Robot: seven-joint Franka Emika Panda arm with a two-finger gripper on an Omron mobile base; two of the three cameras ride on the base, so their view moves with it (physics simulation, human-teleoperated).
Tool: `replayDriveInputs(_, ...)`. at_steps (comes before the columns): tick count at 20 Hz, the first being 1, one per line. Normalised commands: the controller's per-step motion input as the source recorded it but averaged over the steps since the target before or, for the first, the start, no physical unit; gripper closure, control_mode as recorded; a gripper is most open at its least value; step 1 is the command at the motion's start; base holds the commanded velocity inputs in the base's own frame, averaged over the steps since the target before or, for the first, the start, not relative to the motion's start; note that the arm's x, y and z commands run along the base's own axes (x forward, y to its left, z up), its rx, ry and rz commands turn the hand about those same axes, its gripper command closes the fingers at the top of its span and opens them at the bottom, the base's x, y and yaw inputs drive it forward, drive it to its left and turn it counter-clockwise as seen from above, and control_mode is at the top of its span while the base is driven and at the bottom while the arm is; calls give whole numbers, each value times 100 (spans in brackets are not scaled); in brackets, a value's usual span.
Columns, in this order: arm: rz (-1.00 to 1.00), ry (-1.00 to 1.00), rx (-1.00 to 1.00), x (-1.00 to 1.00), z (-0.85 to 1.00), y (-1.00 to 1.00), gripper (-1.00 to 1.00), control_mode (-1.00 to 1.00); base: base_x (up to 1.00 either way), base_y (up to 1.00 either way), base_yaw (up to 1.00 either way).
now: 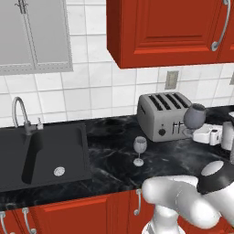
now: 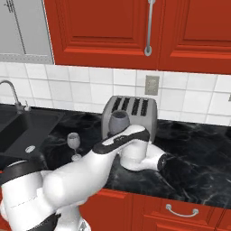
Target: Retrieve the wine glasses from the counter and place one next to each plate.
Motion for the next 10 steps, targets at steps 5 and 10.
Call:
replayDriveInputs(5,0,-15,0,-84,91,0,100,-100,0,0,0)
replayDriveInputs(10,0,-28,-3,-89,84,4,100,-100,0,0,0)
